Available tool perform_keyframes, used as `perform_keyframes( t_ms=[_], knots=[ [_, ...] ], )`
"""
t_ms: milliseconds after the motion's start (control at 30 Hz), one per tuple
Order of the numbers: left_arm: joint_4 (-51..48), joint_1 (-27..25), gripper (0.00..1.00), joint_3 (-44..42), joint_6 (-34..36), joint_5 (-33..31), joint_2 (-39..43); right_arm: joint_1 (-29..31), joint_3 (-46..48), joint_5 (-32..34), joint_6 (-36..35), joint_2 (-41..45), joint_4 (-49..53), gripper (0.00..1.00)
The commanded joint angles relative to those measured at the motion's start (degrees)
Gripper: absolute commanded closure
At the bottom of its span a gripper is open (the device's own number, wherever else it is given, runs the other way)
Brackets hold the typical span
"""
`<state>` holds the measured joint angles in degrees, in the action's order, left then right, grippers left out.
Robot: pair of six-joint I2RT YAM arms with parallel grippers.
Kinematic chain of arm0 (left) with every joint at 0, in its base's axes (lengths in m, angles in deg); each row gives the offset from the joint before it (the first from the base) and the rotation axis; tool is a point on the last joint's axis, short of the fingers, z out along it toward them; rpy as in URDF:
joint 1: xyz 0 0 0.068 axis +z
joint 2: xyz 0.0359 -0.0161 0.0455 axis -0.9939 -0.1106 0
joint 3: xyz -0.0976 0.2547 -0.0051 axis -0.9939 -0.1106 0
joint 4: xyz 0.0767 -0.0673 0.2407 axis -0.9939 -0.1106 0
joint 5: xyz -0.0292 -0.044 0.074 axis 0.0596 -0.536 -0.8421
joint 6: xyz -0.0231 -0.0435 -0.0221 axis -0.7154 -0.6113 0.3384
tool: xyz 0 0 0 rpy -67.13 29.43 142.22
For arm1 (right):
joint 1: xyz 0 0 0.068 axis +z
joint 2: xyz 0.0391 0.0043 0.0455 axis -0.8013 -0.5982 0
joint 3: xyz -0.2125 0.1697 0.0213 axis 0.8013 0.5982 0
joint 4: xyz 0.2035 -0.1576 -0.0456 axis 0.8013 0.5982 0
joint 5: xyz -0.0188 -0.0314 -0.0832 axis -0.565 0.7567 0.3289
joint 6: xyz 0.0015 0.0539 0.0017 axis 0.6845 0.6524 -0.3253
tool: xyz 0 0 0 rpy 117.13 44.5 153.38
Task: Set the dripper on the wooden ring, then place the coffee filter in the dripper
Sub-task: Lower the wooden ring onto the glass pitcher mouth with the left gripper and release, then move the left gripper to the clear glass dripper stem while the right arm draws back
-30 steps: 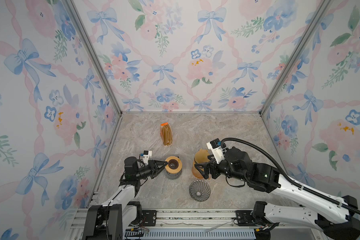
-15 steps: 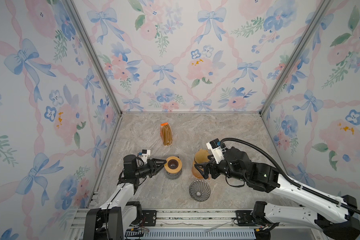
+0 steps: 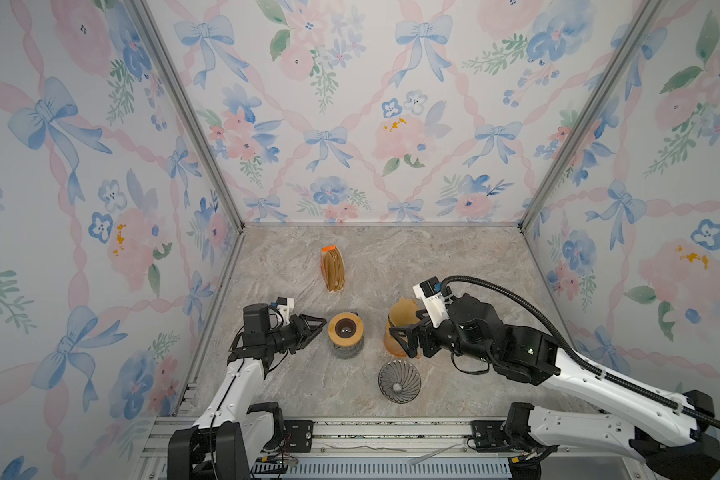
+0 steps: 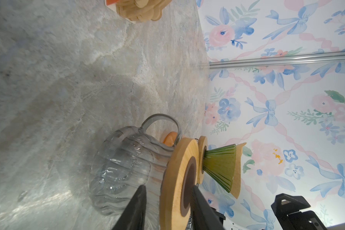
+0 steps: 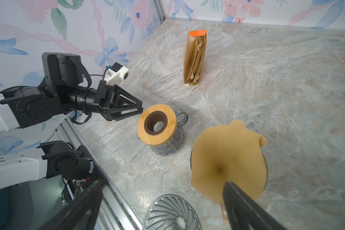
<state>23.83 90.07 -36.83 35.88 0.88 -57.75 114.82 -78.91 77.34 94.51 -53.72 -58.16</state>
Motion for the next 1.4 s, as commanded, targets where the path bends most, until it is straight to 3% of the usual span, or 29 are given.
perform_keyframes(
  t_ms=[0, 300, 467, 767, 1167, 1367],
  knots=[
    [-2.71, 0.26, 0.6, 1.08, 2.48, -1.22, 1.55, 0.55, 0.0, 1.3, -0.28, 1.57, 1.9, 0.04],
    [-6.85, -0.04, 0.57, 3.01, 4.6, -1.01, 5.05, 0.5, 1.32, 2.94, 1.11, 2.53, 3.14, 0.04],
    [-9.92, -2.86, 0.57, 5.56, 6.14, -4.04, 6.37, 0.57, 2.59, 4.63, 3.2, 3.81, 4.76, 0.04],
    [-15.09, -16.39, 0.56, 13.25, 7.54, -16.5, 5.87, 0.65, 7.48, 6.88, 9.01, 8.38, 8.11, 0.04],
    [-25.27, -40.27, 0.55, 25.32, 14.03, -36.4, 0.1, 0.6, 10.94, 4.57, 11.2, 12.4, 15.56, 0.02],
    [-27.35, -50.06, 0.53, 26.58, 17.19, -39.38, -4.61, 0.63, 11.94, 4.21, 10.94, 13.3, 17.43, 0.04]
  ],
)
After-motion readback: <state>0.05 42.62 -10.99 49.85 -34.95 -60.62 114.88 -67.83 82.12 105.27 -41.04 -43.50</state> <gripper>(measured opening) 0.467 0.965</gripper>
